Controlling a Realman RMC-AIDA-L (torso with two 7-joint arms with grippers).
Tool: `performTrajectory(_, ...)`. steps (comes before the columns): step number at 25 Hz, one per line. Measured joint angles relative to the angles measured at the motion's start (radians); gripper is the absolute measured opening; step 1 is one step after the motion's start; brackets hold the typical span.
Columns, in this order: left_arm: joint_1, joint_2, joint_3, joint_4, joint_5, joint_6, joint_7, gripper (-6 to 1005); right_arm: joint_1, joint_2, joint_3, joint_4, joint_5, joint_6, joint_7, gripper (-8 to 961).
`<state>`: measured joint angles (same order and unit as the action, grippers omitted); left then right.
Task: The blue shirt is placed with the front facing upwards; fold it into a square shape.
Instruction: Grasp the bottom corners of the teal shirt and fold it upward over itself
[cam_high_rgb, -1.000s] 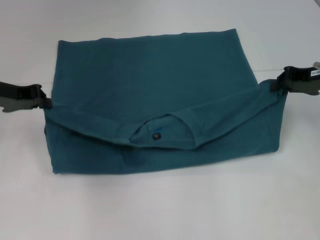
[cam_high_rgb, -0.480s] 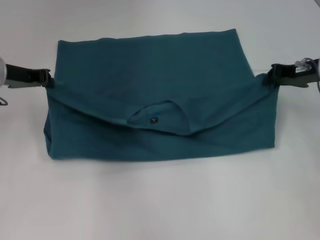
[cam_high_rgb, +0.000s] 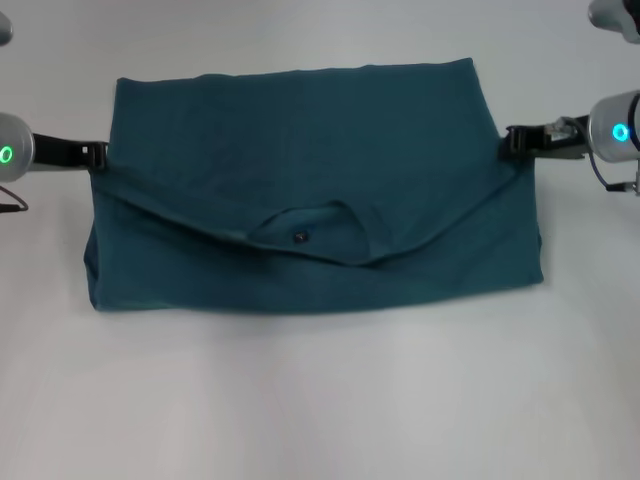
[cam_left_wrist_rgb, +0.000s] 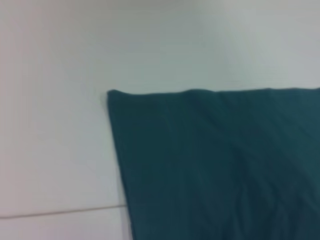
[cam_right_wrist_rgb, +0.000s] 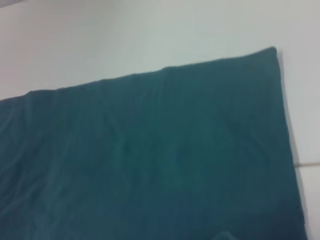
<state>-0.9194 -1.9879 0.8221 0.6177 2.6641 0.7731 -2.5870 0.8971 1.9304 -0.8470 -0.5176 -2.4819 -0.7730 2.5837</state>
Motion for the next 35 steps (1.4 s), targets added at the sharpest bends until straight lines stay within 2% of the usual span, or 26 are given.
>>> performTrajectory(10, -0.025, 0.013, -0.004, 0.000, 0.003, -0.039, -0.001, 2, 0.014, -0.014, 0.005, -0.007, 0.008, 0.053, 0.038, 44)
performTrajectory(15, -0.039, 0.010, 0.015, -0.024, 0.005, -0.071, 0.010, 2, 0.028, -0.018, -0.002, 0.016, 0.006, 0.057, 0.030, 52)
performTrajectory(22, -0.042, -0.001, 0.038, -0.065, 0.010, -0.107, 0.011, 2, 0.030, -0.013, -0.037, 0.040, 0.004, 0.062, 0.026, 64)
performTrajectory(35, -0.018, -0.010, 0.037, -0.038, 0.041, -0.155, -0.062, 14, 0.042, -0.002, -0.050, 0.044, -0.048, 0.083, 0.035, 85)
